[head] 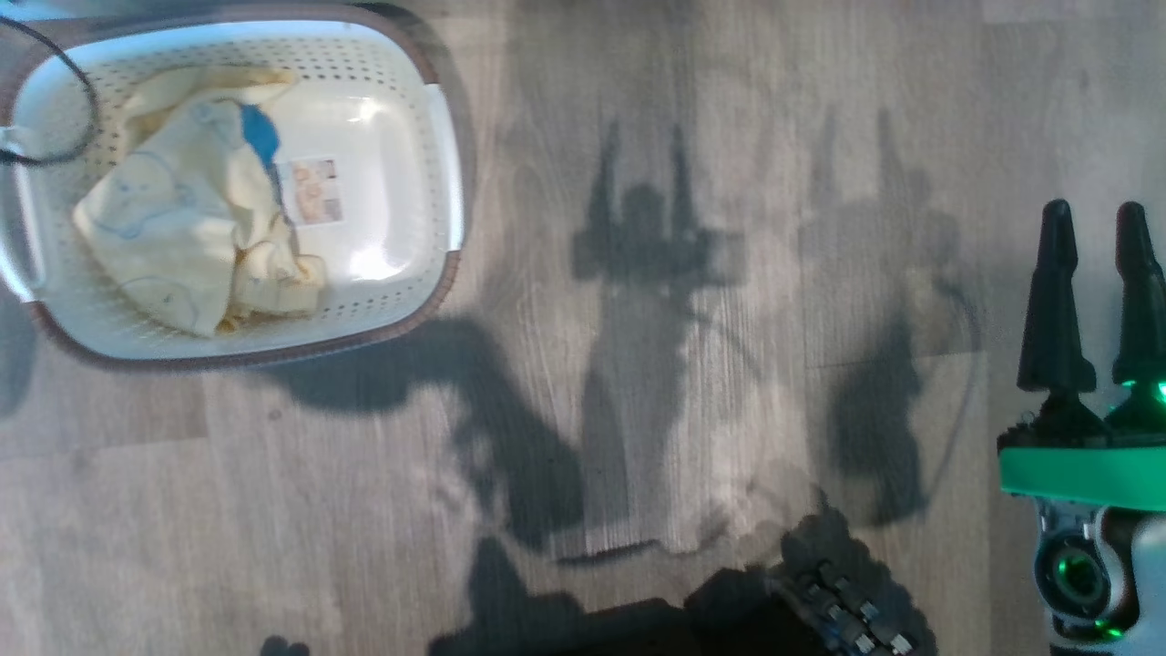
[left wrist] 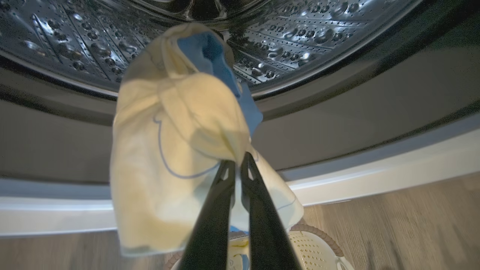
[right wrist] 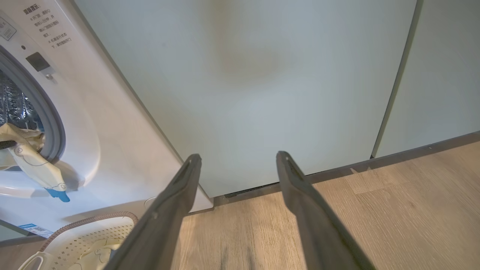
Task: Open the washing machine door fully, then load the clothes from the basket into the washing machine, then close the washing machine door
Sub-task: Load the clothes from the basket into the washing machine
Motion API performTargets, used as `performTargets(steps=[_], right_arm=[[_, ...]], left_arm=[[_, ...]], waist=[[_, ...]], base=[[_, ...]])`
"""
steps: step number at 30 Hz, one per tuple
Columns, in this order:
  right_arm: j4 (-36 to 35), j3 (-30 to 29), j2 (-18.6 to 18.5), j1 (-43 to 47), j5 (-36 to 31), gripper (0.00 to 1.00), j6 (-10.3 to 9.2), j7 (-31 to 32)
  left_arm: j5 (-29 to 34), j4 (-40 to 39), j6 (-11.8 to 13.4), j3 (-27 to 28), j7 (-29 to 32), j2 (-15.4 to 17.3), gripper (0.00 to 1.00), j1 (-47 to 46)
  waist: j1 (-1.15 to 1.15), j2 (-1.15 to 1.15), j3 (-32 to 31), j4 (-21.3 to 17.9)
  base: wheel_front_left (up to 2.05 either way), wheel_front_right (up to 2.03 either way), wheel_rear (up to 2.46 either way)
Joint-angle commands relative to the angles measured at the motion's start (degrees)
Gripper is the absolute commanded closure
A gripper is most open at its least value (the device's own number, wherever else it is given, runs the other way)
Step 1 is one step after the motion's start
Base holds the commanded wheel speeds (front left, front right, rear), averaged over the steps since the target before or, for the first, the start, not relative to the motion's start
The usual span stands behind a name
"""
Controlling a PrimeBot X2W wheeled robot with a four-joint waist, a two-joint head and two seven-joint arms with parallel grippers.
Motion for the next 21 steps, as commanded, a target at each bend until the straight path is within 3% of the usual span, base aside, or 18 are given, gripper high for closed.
performTargets(steps=[1,10,21], right_arm=[[-1.41,1.09,-0.81,-0.52,0.66,0.00,-0.16,-0.37],[-1.01,2.97,-0.81,-1.68,3.16,0.00,-0.16,-0.37],[-0.88,4.74,-0.81,-1.81,5.49,0.00,-0.16,-0.37]], left_arm=[[0.72,-2.39,0.34,2.17,0.95,3.92,1.00,-3.37],[5.82,2.32,0.61,0.77,-0.01,7.09,1.00,-10.98],[15.66,15.20,-1.29,-4.37,-11.18,8.72,1.00,-25.11]], waist=[[0.00,0.00,0.78,-1.15],[0.00,0.00,3.09,-5.46],[0.00,0.00,5.40,-9.75]], base=[[0.00,0.00,0.00],[0.00,0.00,0.00],[0.00,0.00,0.00]])
